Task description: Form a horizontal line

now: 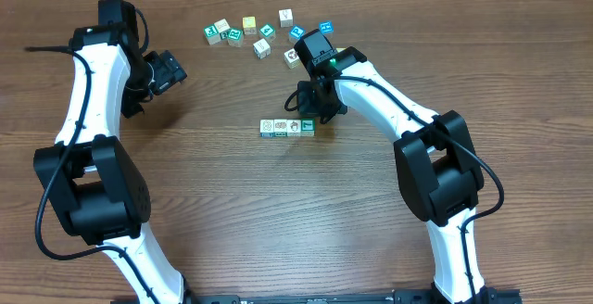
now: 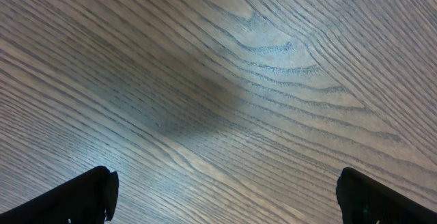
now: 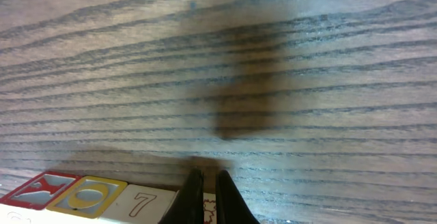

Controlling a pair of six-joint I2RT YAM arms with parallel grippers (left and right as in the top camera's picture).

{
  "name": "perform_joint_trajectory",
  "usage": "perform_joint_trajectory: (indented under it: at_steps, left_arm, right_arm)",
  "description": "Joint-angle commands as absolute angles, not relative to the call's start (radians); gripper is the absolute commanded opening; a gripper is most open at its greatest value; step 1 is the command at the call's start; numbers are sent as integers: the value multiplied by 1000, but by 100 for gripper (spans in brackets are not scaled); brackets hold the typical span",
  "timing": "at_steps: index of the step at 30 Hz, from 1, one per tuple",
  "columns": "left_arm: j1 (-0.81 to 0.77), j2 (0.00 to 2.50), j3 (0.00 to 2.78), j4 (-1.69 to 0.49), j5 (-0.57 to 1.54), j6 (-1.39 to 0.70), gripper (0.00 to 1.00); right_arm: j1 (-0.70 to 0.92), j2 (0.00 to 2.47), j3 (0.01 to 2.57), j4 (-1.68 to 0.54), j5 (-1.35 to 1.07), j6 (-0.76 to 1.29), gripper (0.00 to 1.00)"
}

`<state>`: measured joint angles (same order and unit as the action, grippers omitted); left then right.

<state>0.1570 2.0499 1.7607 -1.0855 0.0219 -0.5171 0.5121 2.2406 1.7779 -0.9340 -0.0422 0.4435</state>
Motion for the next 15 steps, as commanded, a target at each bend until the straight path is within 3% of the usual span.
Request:
perform_joint_trajectory:
  at_steps: [1, 15]
  left_arm:
    - [157, 2050, 1782, -1087, 16, -509, 100]
    - [157, 2050, 1782, -1087, 16, -509, 100]
  right_arm:
    - [519, 2235, 1773, -934, -51, 437, 4]
    - [525, 2235, 1773, -925, -83, 437, 4]
